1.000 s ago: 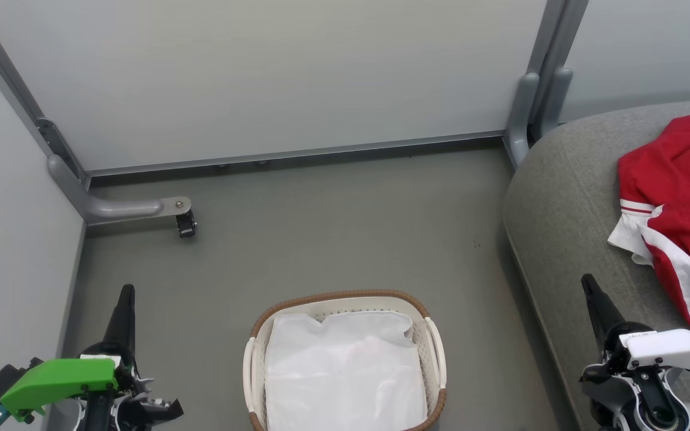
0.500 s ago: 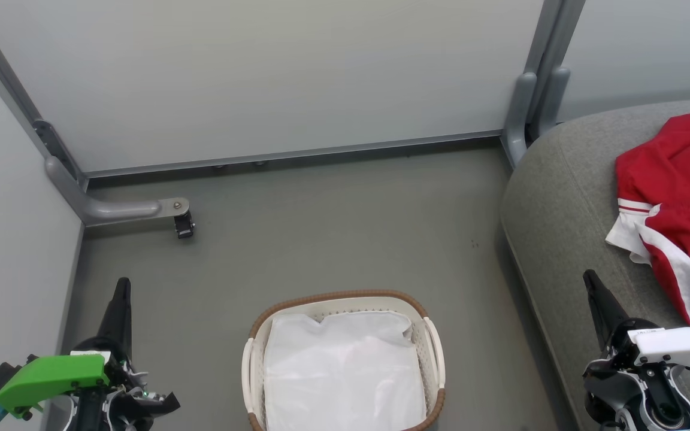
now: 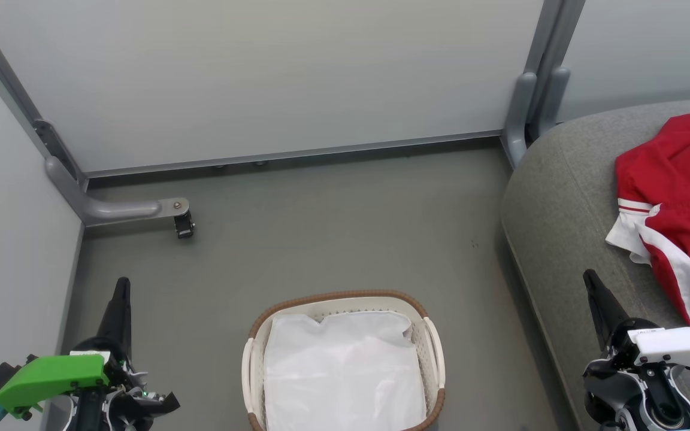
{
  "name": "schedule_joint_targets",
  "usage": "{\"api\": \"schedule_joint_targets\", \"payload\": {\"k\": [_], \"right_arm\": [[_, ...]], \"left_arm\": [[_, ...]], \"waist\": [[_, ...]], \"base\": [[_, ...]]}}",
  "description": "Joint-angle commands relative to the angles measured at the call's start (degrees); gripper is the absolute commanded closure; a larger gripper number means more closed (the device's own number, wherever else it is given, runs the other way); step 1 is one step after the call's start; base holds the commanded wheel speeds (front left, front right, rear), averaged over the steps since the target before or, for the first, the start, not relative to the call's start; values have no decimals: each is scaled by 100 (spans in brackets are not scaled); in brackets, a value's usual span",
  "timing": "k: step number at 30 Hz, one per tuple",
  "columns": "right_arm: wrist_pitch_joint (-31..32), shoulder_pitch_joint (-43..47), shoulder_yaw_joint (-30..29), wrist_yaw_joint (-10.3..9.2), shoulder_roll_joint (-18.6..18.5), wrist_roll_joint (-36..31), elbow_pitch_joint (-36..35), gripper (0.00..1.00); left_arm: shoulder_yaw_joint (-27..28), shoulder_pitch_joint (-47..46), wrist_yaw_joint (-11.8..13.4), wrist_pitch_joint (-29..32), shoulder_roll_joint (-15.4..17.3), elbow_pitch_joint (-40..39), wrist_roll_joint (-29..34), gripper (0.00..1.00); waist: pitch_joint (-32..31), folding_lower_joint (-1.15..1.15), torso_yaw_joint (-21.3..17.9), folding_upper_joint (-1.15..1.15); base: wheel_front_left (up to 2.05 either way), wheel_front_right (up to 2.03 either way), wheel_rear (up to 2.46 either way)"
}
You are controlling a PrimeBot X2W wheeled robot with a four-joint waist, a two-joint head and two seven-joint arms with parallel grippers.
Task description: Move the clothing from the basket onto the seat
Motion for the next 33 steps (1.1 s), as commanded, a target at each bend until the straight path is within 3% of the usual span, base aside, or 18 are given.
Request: {"api": "schedule_joint_targets", "payload": {"k": [1, 33], "right_arm": [[18, -39, -10, 0, -34, 21, -25, 100], [18, -37, -9, 0, -34, 22, -24, 100]], "left_arm": [[18, -56, -22, 13, 22, -2, -5, 100], [24, -57, -22, 22, 15, -2, 5, 100]], "waist": [[0, 0, 0, 0], [0, 0, 0, 0]], "base": [[0, 0, 0], [0, 0, 0]]}}
